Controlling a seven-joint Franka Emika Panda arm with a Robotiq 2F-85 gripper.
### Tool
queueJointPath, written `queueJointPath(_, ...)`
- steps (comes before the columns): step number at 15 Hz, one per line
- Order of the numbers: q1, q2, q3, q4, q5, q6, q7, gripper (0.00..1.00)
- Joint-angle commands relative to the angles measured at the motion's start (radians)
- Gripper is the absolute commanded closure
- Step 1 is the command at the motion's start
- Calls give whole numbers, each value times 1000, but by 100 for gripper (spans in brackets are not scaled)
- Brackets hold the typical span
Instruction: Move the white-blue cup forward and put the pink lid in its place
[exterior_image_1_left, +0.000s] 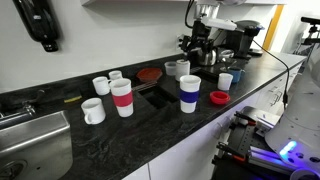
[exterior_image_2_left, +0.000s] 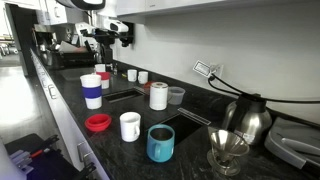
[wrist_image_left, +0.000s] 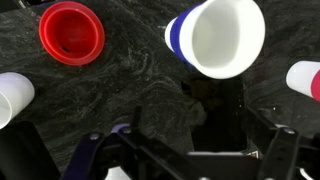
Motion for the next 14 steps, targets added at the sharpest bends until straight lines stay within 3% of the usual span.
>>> queueJointPath(1,-60,-33,-5,6,-24,-73,69,0)
queueJointPath(8,-170,-42,-32,-78,-66,-151,179,0)
queueJointPath(14,-156,14,-33,-149,-16,-95,170,0)
